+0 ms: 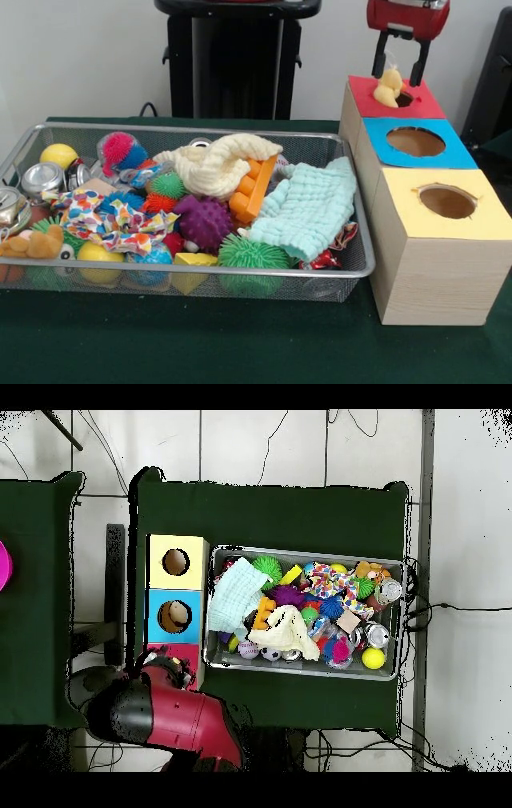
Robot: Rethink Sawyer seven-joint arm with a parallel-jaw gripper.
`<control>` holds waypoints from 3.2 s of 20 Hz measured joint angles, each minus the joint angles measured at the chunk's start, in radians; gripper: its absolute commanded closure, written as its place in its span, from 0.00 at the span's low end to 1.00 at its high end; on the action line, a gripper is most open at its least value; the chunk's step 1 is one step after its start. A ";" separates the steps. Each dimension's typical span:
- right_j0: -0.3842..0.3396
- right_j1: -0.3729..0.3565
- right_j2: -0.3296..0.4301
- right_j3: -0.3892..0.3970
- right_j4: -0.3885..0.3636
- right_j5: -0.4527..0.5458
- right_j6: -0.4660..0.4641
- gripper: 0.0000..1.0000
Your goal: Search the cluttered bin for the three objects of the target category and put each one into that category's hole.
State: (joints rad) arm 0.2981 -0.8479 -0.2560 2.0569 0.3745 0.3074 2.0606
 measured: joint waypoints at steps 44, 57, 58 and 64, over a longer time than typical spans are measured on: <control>-0.083 0.089 0.010 0.018 -0.022 0.002 0.000 1.00; -0.070 0.089 0.017 0.063 -0.022 -0.039 0.000 1.00; -0.068 0.088 0.017 0.065 -0.022 -0.043 0.000 1.00; -0.059 0.082 0.018 0.084 -0.022 -0.087 0.000 1.00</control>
State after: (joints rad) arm 0.2386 -0.7658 -0.2375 2.1412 0.3529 0.2206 2.0606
